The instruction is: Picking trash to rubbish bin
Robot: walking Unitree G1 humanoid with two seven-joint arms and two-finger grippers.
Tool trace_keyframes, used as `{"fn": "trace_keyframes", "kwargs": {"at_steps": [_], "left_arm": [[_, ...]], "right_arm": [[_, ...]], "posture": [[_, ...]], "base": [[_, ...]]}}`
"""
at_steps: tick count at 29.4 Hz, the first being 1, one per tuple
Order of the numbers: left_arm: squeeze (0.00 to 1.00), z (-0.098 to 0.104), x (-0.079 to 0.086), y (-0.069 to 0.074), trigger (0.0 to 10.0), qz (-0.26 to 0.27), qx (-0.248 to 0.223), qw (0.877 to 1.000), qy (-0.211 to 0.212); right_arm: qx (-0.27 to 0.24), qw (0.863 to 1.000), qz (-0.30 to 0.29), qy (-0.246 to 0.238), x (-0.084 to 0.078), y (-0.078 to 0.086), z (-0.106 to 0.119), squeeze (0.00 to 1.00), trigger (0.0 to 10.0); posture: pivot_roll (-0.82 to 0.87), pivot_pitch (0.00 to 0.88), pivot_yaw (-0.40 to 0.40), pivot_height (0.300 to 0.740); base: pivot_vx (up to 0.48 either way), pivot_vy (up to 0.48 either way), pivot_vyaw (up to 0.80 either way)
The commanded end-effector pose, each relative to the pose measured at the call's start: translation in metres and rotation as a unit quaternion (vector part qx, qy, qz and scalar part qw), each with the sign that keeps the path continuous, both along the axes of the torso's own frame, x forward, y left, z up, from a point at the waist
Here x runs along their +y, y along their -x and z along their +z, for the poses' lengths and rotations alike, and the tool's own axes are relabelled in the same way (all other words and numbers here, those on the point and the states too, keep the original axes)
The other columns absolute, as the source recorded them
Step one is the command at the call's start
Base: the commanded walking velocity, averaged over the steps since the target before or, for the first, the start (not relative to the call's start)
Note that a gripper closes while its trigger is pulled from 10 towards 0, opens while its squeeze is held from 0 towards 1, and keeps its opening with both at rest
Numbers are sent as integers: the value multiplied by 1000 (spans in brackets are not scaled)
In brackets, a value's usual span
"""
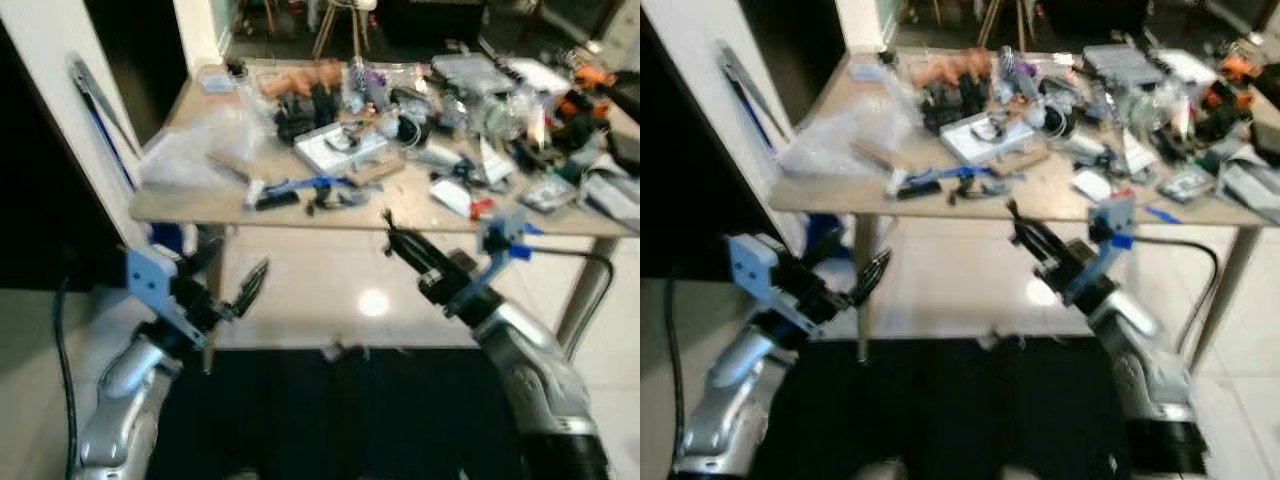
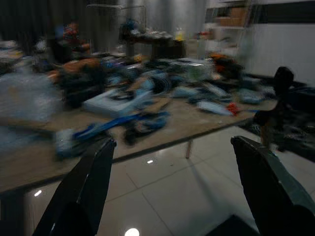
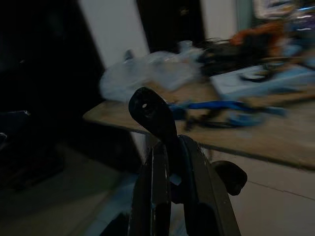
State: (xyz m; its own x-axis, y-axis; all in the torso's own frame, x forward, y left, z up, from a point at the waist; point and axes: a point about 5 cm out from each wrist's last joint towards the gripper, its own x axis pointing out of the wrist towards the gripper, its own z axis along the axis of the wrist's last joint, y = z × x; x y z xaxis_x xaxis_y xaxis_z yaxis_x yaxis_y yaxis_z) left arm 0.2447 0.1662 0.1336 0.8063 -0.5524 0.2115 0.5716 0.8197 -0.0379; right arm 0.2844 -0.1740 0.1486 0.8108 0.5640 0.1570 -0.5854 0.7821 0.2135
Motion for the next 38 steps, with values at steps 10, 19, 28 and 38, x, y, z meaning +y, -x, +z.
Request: {"fn": "trace_keyframes", "kwargs": {"at_steps": [10,19,28,38], "left_arm": [[0,-1,-2,-2,10000,-7,-5,1000,-17],[0,1,-4,-3,10000,1,-20,1000,-21],[0,-1,-9,-1,10000,-16,-20,1000,-9],[0,1,-14,12,10000,-99,-14,994,54]], "right_arm": [[13,1000,-5,2,-3,-1,-2,0,10000],[16,1000,-7,10,-3,-1,-4,0,10000],[15,1000,-4,15,-2,0,-5,0,10000],[13,1000,-1,19,-1,0,-5,0,10000]], "posture": [[-9,0,-33,740],[-9,0,-33,740],[-13,0,-30,740],[-11,0,-31,740]], "base": [[0,0,-800],[0,0,-800],[0,0,-800],[0,0,-800]]}}
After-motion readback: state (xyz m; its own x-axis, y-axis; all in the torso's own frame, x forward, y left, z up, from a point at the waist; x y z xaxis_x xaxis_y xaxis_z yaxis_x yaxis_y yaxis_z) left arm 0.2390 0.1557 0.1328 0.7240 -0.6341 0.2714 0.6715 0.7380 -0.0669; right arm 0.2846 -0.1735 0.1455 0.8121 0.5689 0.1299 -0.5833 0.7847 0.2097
